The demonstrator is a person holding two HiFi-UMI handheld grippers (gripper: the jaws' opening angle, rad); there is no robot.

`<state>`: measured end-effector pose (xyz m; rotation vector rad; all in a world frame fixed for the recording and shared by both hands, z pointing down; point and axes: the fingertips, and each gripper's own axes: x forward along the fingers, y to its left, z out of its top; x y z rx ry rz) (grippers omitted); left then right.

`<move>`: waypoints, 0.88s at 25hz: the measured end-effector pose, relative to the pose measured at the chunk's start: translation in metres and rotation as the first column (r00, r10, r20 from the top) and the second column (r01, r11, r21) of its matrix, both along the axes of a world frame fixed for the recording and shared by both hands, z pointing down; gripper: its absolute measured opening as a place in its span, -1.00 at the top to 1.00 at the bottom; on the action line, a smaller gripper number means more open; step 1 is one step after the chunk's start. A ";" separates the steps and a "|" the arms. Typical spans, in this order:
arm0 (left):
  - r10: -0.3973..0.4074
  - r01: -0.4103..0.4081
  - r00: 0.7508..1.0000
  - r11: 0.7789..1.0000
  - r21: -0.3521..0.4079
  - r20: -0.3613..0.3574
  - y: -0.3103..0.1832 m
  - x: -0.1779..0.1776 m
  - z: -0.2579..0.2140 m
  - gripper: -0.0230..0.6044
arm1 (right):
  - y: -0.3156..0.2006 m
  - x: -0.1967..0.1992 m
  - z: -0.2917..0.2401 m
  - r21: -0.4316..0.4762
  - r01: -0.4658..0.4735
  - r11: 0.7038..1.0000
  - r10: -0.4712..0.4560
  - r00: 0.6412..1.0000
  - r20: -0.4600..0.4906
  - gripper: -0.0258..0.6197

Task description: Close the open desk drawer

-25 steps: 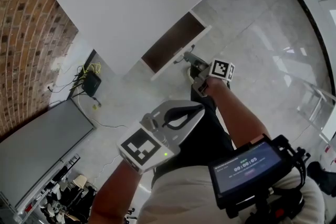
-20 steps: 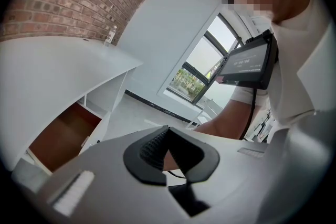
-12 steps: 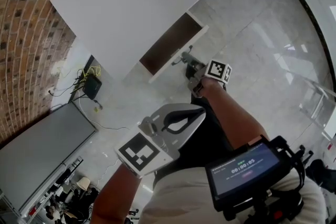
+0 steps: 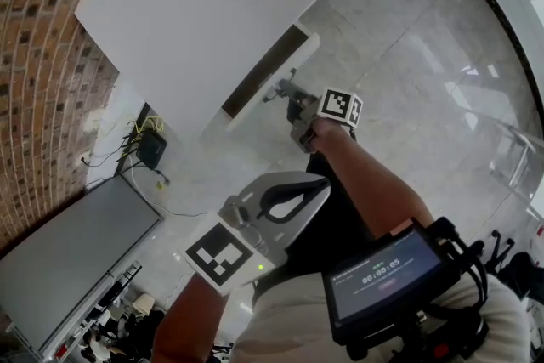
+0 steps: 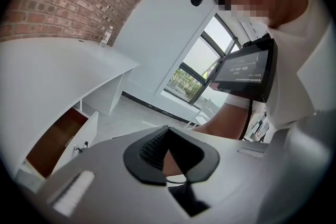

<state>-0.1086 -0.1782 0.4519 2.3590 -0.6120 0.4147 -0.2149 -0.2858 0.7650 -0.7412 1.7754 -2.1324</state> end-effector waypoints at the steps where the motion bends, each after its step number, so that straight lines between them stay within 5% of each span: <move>1: 0.001 -0.001 1.000 1.000 0.004 0.000 0.000 0.001 -0.001 0.91 | -0.002 -0.001 -0.001 0.002 -0.002 1.000 0.002 1.000 0.002 0.84; 22: -0.009 0.009 1.000 1.000 0.023 0.007 0.001 0.012 -0.004 0.91 | -0.046 -0.028 -0.014 0.048 0.001 0.999 -0.003 0.999 0.032 0.84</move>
